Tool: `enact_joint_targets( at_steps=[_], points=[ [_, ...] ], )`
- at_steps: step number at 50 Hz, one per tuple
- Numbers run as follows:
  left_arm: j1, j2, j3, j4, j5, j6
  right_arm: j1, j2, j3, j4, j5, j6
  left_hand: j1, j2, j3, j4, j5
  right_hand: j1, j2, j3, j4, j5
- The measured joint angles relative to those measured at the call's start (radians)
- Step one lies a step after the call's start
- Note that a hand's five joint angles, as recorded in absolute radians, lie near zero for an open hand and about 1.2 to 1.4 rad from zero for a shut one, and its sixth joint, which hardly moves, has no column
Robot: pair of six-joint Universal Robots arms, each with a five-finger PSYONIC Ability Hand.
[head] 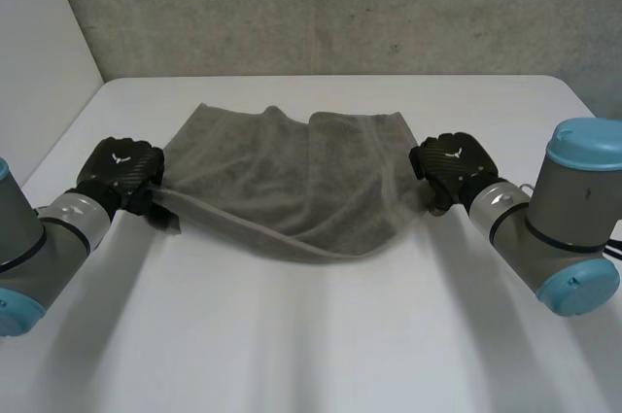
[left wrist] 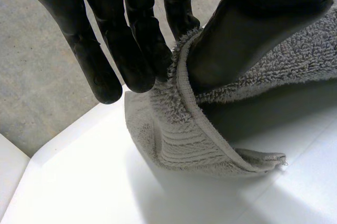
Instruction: Fold the towel.
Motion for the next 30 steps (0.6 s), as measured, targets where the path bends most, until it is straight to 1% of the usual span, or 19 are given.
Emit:
enact_joint_targets(
  at_steps=[18, 20, 21, 22, 24, 26, 30],
  points=[
    [-0.008, 0.001, -0.015, -0.001, 0.003, 0.0, 0.013, 0.102, 0.017, -0.024, 0.006, -0.029, 0.0, 0.0, 0.0, 0.0, 0.0, 0.001, 0.001, -0.001, 0.001, -0.003],
    [-0.008, 0.001, -0.016, -0.001, 0.003, 0.0, 0.013, 0.102, 0.018, -0.029, 0.007, -0.031, 0.0, 0.0, 0.0, 0.0, 0.0, 0.082, 0.079, 0.081, 0.081, 0.098],
    [-0.007, 0.001, -0.016, -0.001, 0.003, 0.0, 0.013, 0.102, 0.018, -0.032, 0.007, -0.032, 0.0, 0.0, 0.0, 0.0, 0.0, 0.221, 0.201, 0.202, 0.201, 0.227],
    [-0.007, 0.001, -0.016, -0.001, 0.003, 0.0, 0.013, 0.101, 0.019, -0.034, 0.007, -0.033, 0.0, 0.0, 0.0, 0.0, 0.0, 0.275, 0.272, 0.271, 0.255, 0.283],
    [-0.007, 0.001, -0.016, -0.001, 0.003, 0.0, 0.013, 0.099, 0.019, -0.038, 0.007, -0.033, 0.0, 0.0, 0.0, 0.0, 0.0, 0.505, 0.498, 0.473, 0.476, 0.508],
    [-0.006, 0.002, -0.016, -0.001, 0.003, 0.0, 0.012, 0.09, 0.019, -0.041, 0.006, -0.034, 0.0, 0.0, 0.0, 0.0, 0.0, 0.613, 0.59, 0.582, 0.606, 0.638],
    [-0.004, 0.004, -0.015, -0.001, 0.003, 0.0, 0.011, 0.055, 0.018, -0.037, 0.008, -0.032, 0.0, 0.0, 0.0, 0.0, 0.0, 0.613, 0.59, 0.585, 0.613, 0.641]
  ],
)
